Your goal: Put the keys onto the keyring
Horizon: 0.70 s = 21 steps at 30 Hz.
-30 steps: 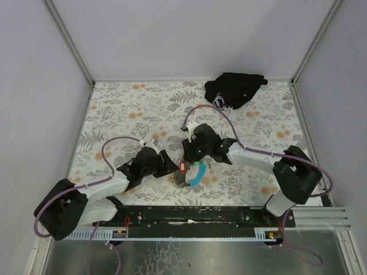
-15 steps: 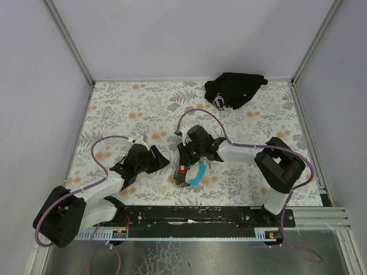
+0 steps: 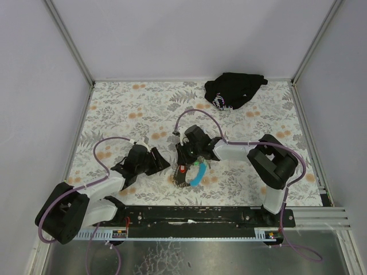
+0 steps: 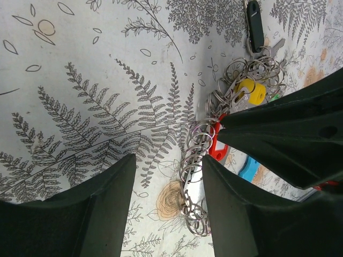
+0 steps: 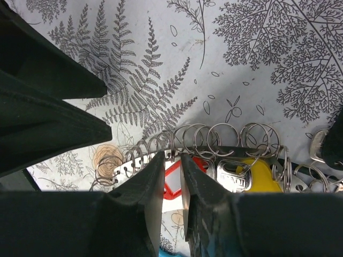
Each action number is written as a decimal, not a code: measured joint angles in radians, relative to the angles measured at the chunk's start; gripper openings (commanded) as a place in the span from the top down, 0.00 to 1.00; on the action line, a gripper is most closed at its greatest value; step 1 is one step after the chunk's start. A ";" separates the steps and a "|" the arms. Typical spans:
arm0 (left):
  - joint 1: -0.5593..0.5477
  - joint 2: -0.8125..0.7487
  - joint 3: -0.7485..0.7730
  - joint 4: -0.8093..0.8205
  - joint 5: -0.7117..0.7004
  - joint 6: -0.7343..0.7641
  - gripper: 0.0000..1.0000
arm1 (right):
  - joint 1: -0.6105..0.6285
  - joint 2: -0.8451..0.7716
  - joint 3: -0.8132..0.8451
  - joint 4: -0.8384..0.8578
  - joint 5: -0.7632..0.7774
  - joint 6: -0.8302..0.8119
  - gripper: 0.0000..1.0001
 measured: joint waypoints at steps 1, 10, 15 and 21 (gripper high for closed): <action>0.000 0.002 0.000 0.002 0.003 0.000 0.48 | 0.000 0.006 0.002 0.001 0.000 0.001 0.77; 0.001 0.013 0.000 0.018 0.019 0.004 0.48 | 0.000 0.015 0.006 0.015 -0.017 0.008 1.00; 0.001 0.015 0.000 0.037 0.042 0.023 0.48 | 0.000 0.008 0.008 -0.007 -0.015 -0.006 1.00; 0.001 0.014 0.000 0.076 0.092 0.066 0.48 | 0.000 -0.069 0.008 -0.144 0.031 -0.074 1.00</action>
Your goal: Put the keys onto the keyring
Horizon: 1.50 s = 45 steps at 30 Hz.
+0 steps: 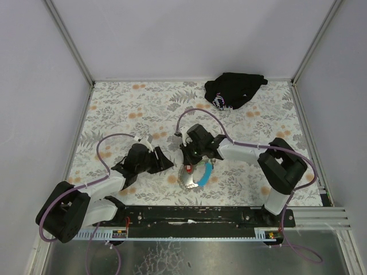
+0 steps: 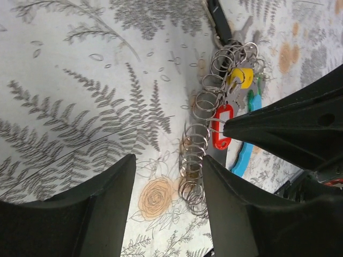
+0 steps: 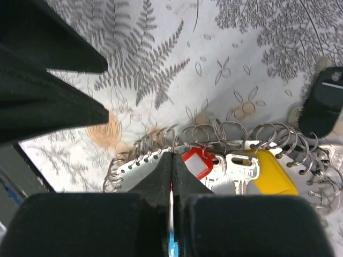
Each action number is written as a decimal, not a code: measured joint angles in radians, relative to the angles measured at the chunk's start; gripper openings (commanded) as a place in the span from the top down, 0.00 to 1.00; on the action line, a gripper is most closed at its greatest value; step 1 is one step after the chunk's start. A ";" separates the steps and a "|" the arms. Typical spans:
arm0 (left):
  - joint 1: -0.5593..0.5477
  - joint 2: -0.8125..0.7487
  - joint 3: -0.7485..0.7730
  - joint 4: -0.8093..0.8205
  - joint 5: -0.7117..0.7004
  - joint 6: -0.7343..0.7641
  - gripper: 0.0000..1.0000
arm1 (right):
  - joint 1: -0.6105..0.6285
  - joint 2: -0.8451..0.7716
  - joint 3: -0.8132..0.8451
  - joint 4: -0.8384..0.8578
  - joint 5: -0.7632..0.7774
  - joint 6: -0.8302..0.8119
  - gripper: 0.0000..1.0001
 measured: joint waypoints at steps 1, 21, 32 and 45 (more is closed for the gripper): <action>0.000 0.000 0.000 0.011 0.014 0.008 0.48 | 0.000 -0.015 0.003 -0.028 0.006 -0.013 1.00; -0.072 0.082 0.000 0.163 0.050 0.031 0.49 | 0.000 0.097 0.231 -0.501 0.141 -0.181 0.96; -0.088 0.083 0.000 0.166 0.042 0.044 0.48 | 0.002 0.073 0.213 -0.462 0.171 -0.180 0.68; -0.106 0.097 0.000 0.203 0.042 0.047 0.47 | 0.004 -0.370 -0.250 -0.028 0.185 -0.158 0.70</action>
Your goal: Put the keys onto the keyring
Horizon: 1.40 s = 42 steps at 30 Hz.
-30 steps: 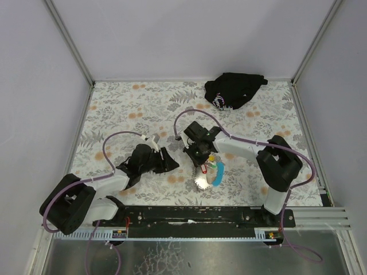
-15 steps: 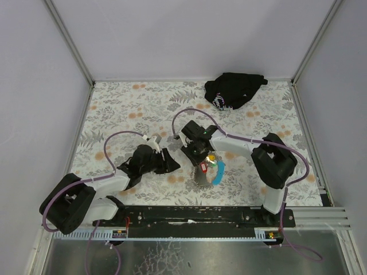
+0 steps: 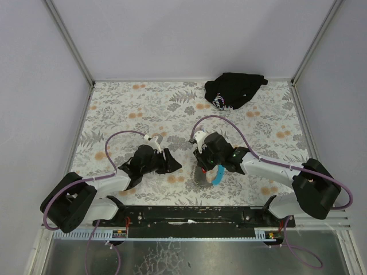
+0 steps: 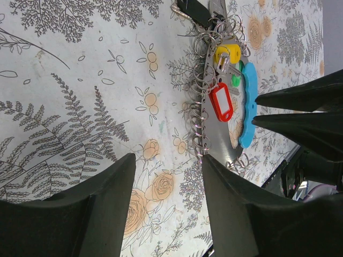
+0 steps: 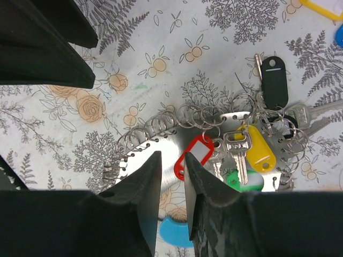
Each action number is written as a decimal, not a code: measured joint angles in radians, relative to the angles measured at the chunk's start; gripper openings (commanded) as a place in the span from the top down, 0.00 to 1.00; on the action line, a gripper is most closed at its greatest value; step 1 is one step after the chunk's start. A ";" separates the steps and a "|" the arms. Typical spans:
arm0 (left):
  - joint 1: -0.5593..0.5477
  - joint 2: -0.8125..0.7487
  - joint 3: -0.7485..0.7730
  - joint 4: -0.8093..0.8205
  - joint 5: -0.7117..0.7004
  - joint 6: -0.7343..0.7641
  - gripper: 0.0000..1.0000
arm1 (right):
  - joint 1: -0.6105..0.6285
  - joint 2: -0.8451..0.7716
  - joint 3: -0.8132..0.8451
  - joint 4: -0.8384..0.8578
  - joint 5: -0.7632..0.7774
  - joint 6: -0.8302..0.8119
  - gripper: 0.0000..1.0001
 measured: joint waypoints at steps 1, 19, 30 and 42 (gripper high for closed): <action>0.000 0.000 0.000 0.000 0.000 0.000 0.47 | 0.000 -0.001 -0.019 0.027 -0.004 -0.006 0.69; 0.000 0.002 0.000 0.000 0.000 0.000 0.47 | 0.014 0.120 -0.105 0.256 -0.066 -0.126 0.66; 0.000 0.024 0.000 0.000 0.000 0.000 0.47 | 0.023 0.170 -0.097 0.270 -0.063 -0.147 0.72; 0.000 0.042 0.001 0.002 0.003 0.000 0.46 | 0.023 0.183 -0.080 0.277 -0.055 -0.149 0.81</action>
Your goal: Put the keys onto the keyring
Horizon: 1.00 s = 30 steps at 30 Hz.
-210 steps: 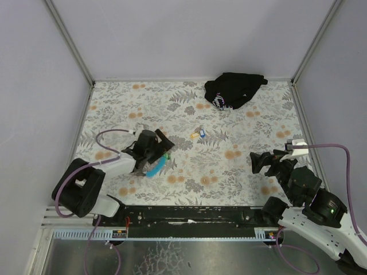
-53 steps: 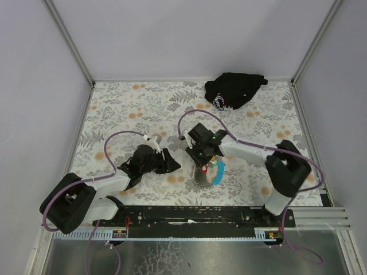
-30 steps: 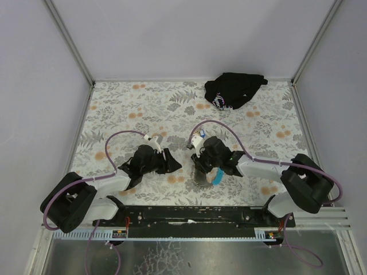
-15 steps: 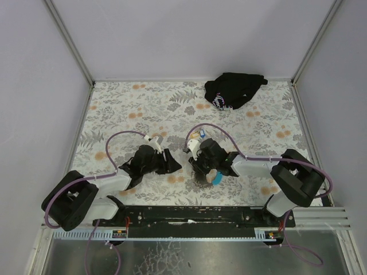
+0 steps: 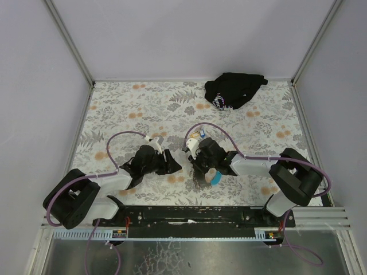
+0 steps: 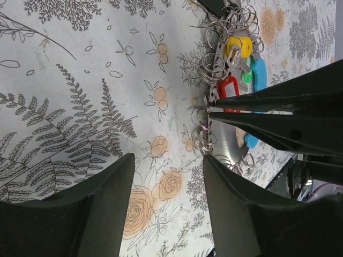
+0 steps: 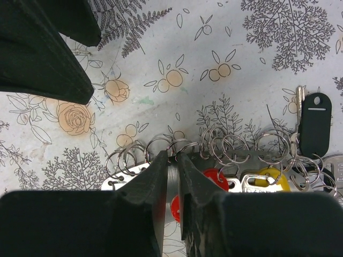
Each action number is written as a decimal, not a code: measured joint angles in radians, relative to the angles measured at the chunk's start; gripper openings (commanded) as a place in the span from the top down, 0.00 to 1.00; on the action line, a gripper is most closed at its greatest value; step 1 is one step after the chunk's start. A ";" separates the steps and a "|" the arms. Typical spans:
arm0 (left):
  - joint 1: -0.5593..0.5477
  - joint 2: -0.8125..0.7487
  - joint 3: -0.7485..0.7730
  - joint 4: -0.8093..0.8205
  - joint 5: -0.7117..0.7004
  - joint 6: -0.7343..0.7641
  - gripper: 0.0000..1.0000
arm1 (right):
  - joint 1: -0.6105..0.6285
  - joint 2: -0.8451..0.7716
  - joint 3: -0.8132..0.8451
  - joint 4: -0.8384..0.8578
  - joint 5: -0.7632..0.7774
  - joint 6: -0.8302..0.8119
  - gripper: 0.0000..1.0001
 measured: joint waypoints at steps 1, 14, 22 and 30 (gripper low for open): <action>0.000 0.000 0.000 0.000 0.002 0.000 0.47 | 0.000 0.000 0.000 0.000 0.002 0.000 0.81; 0.000 0.000 0.002 0.000 0.008 0.000 0.47 | 0.001 0.000 0.000 -0.008 0.025 0.026 0.73; 0.000 0.000 0.002 0.000 0.008 0.000 0.47 | 0.000 -0.002 0.000 -0.008 0.029 0.061 0.76; 0.000 0.004 0.002 0.000 0.009 0.000 0.46 | -0.003 -0.003 0.000 -0.008 0.053 0.080 0.78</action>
